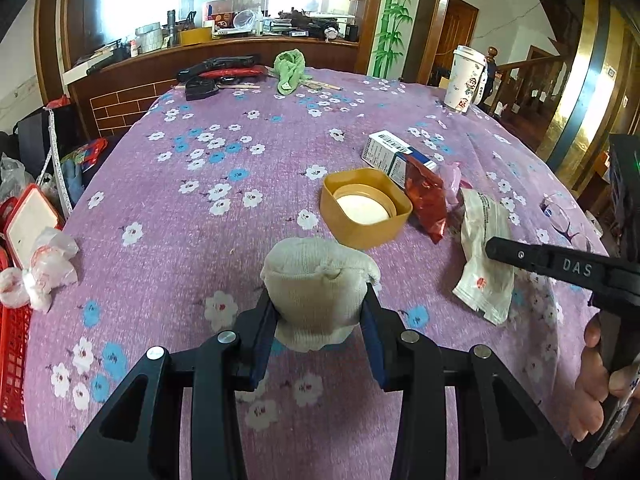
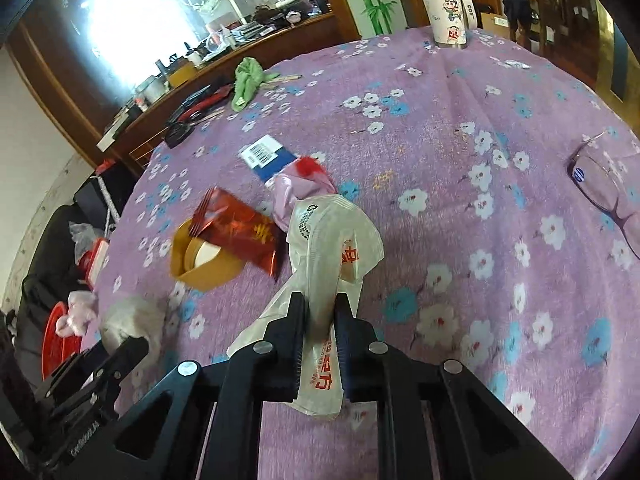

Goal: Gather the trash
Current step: 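Grasp the white bag with red lettering with the right gripper, then lift the cloth ball and red-lettered bag off the table with both grippers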

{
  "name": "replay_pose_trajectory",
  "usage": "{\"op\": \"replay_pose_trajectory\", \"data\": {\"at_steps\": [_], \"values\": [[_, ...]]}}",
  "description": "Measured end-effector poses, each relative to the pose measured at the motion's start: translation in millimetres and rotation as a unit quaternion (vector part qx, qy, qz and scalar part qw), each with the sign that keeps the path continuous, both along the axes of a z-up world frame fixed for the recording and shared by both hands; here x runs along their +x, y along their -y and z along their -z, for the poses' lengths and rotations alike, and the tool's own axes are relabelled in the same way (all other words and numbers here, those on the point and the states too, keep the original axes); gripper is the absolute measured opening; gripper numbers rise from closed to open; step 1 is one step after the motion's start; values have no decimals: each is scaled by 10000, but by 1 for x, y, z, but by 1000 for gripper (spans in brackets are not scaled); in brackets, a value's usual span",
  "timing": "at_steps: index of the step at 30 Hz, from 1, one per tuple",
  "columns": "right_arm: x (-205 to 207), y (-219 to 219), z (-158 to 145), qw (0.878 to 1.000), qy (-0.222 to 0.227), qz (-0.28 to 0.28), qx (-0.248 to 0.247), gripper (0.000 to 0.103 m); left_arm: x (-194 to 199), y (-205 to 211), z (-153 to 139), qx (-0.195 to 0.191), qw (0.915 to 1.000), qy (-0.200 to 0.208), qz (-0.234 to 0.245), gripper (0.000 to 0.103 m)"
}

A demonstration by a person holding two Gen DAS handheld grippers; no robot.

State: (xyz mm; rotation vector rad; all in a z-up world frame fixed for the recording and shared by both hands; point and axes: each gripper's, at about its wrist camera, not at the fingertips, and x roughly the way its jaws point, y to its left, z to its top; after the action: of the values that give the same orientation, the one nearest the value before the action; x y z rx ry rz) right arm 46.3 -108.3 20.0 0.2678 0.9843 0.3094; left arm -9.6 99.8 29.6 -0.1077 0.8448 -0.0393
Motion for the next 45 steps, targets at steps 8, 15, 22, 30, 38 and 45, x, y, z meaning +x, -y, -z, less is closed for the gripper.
{"op": "replay_pose_trajectory", "data": {"at_steps": [8,15,22,30,38,45], "values": [[-46,-6,-25,9972,514,-441,326,15,-21,0,-6,24,9999,96,-17,38],[-79,-19,-46,9922,973,-734,271,15,-46,0,-17,96,9995,278,-63,38],[-97,-22,-50,9903,1060,-856,261,15,-72,-4,-25,215,9989,398,-145,38],[-109,-24,-55,9889,1146,-927,198,15,-88,-9,-30,267,9982,484,-242,38],[-117,-35,-55,9873,1229,-1000,-76,15,-97,-11,-30,323,9976,531,-291,38],[-127,-47,-53,9837,1345,-1127,-402,15,-105,-20,-29,307,9972,551,-405,38]]}}
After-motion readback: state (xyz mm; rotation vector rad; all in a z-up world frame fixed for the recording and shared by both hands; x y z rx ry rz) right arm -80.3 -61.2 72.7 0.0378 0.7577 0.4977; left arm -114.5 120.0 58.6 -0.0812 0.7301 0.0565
